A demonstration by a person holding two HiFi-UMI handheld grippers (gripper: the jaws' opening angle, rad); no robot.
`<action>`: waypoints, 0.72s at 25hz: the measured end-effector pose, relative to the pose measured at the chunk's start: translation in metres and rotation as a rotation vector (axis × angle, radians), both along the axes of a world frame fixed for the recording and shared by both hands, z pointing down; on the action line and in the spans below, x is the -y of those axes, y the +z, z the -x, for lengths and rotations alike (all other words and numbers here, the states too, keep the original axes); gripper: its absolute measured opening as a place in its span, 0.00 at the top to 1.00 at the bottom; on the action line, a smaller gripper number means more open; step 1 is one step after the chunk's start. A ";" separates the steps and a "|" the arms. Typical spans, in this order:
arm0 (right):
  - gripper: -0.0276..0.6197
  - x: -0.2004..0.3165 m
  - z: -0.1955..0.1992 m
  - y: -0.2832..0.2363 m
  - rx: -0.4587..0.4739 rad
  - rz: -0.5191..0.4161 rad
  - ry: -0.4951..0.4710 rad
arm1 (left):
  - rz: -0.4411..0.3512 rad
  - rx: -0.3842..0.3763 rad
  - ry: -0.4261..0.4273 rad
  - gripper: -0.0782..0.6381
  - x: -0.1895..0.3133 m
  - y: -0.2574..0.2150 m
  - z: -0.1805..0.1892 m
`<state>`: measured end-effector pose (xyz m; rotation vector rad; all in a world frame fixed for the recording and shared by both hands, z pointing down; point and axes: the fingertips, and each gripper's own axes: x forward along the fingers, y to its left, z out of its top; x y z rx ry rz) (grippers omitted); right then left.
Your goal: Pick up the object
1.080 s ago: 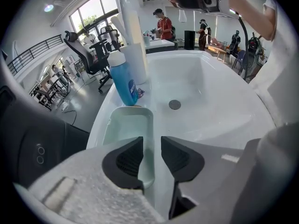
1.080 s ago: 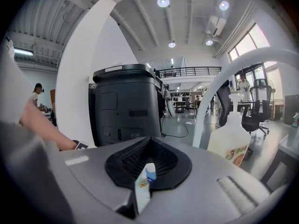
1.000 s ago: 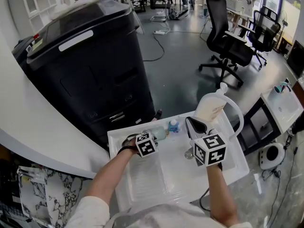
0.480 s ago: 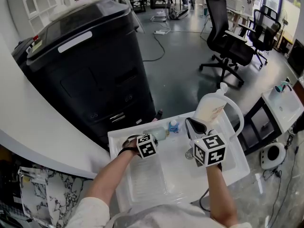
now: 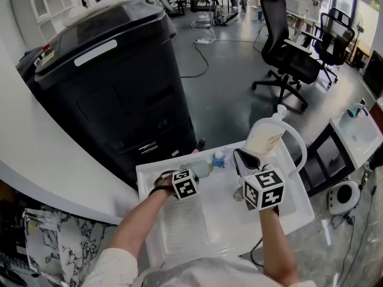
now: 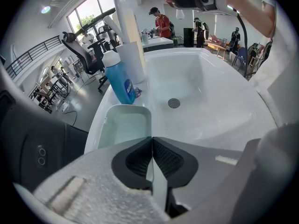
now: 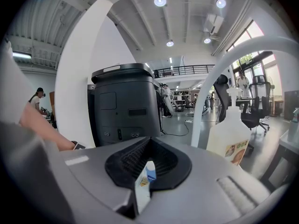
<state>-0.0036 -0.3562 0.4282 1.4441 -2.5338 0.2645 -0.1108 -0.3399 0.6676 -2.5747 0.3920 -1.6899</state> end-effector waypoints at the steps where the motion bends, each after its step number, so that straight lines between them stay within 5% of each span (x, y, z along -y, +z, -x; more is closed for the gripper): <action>1: 0.96 0.000 0.000 0.000 0.001 -0.001 0.000 | -0.001 -0.002 -0.002 0.88 0.000 -0.001 0.000; 18: 0.96 -0.005 0.013 -0.009 0.007 -0.015 -0.060 | -0.082 -0.081 -0.111 0.88 0.004 -0.043 0.008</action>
